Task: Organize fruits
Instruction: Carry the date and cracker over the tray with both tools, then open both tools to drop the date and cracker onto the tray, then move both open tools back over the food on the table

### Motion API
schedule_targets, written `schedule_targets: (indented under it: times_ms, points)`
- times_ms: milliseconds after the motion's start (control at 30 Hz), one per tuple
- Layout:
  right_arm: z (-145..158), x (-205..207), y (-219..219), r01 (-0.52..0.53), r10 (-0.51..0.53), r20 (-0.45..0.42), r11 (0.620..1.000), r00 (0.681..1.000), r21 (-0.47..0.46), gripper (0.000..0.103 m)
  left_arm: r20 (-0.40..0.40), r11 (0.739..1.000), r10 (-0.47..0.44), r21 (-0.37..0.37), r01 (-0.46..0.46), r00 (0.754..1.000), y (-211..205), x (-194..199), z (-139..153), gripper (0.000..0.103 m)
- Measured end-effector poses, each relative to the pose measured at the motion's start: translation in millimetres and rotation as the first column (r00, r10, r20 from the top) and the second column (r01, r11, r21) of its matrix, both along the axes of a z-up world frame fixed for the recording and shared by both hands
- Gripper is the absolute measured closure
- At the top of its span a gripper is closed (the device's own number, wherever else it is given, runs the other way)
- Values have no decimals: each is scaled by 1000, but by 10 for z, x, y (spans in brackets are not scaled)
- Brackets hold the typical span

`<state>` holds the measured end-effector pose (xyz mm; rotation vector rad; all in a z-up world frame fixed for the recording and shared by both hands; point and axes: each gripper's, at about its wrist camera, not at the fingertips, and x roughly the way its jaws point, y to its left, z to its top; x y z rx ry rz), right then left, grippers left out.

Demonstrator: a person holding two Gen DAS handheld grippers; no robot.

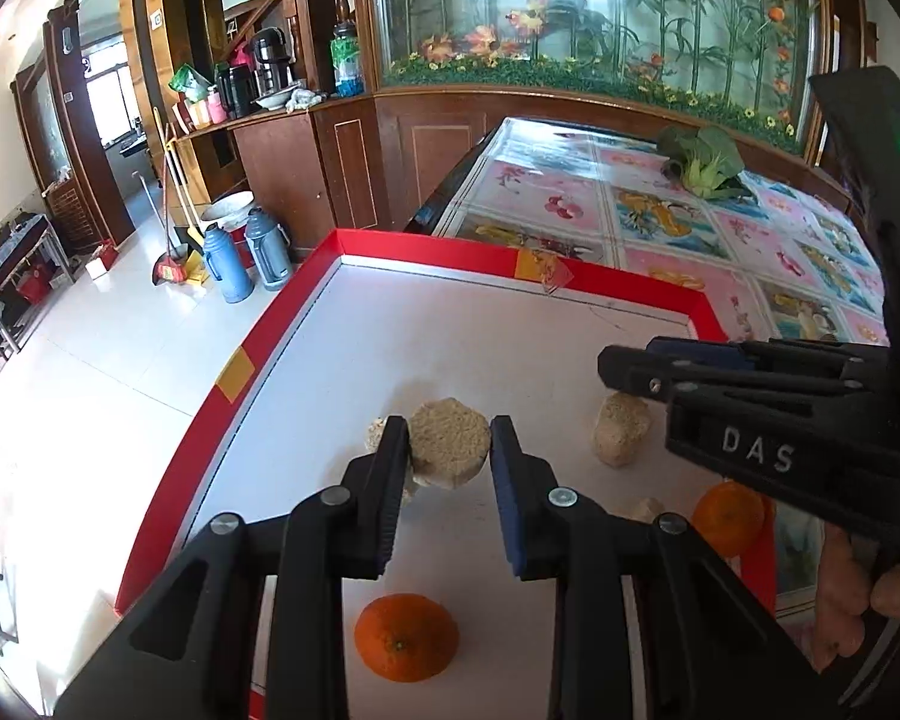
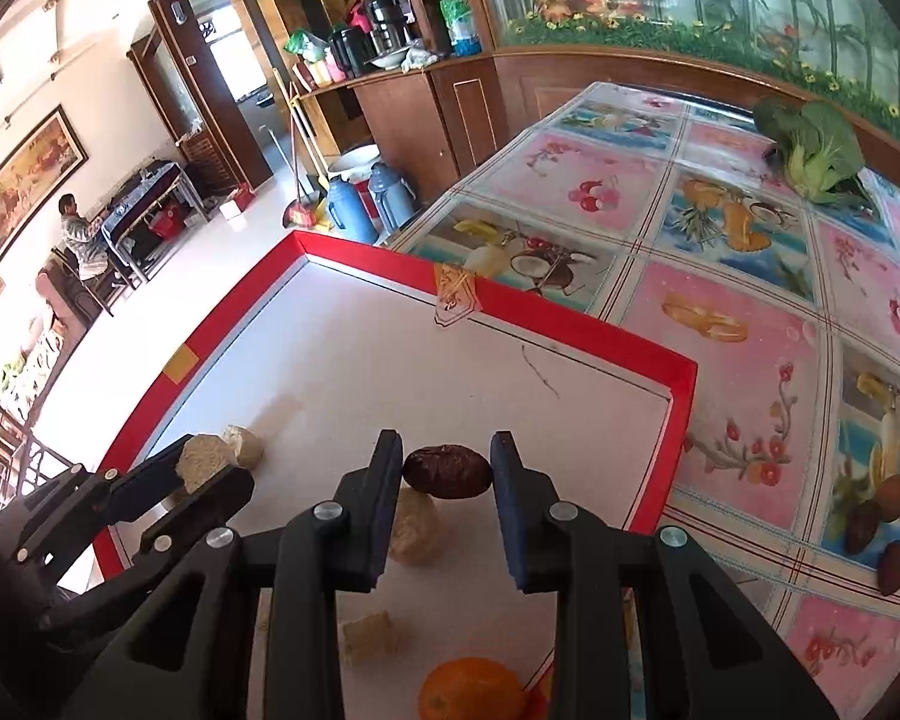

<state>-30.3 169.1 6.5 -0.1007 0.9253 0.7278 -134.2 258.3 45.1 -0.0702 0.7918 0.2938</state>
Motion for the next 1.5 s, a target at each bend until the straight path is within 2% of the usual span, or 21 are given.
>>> schedule_targets:
  times_ms: [200,333,400,433,500,567,767,867,1200,1500]
  points:
    - [-39,9,-34,-3,3,-12,1000,1000,3,74,-36,1000,19,4,-19,999,18,57,-71,73]
    - [-39,17,-66,-4,4,-13,1000,1000,7,73,-51,999,33,33,-31,998,-16,75,-90,73]
    - [-35,15,-105,-2,3,-14,1000,1000,12,69,-57,999,31,28,-29,998,-26,75,-84,71]
    - [-30,11,-131,-4,4,-16,1000,1000,17,65,-61,999,35,26,-34,998,-25,79,-85,67]
    - [-20,7,-197,-7,8,-21,999,1000,37,64,-52,998,54,41,-52,997,-37,58,-56,41]
    - [12,-16,-279,-1,2,-16,998,1000,62,64,-32,995,68,71,-66,997,-66,19,-4,34]
    - [171,-126,-578,32,-37,44,994,998,107,64,0,990,66,127,-66,998,-234,-46,161,32]
    - [259,-184,-778,54,-63,77,991,995,119,64,22,986,57,153,-60,998,-358,-85,248,25]
    - [526,-360,-1609,166,-195,181,972,964,164,60,58,977,-32,211,19,998,-898,-138,490,25]
    - [551,-467,-2334,280,-316,183,940,931,195,57,65,963,-125,248,105,990,-1396,-207,600,23]
